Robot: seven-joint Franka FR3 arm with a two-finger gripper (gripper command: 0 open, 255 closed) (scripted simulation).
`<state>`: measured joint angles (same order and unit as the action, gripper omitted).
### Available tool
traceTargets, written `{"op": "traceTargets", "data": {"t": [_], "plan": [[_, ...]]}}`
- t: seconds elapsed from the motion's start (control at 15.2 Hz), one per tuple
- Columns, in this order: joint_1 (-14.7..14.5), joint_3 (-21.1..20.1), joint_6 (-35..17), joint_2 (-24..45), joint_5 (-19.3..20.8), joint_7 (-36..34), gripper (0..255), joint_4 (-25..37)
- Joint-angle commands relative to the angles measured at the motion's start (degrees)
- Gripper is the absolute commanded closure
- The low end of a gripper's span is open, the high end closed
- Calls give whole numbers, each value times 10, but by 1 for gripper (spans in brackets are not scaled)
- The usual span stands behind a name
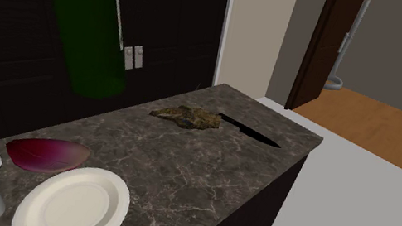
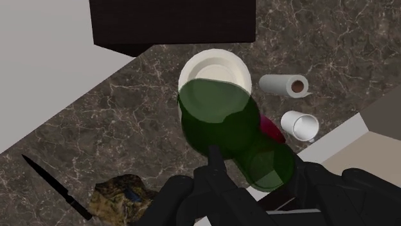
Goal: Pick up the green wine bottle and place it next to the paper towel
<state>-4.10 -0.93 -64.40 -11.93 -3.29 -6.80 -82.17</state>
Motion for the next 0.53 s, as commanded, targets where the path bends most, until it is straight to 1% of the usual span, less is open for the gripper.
{"op": "traceTargets", "data": {"t": [0.0, 0.46], "plan": [[-11, -19, 1, -17, -8, -33, 255, -14], [-45, -84, 23, -26, -38, -144, 255, 8]]}}
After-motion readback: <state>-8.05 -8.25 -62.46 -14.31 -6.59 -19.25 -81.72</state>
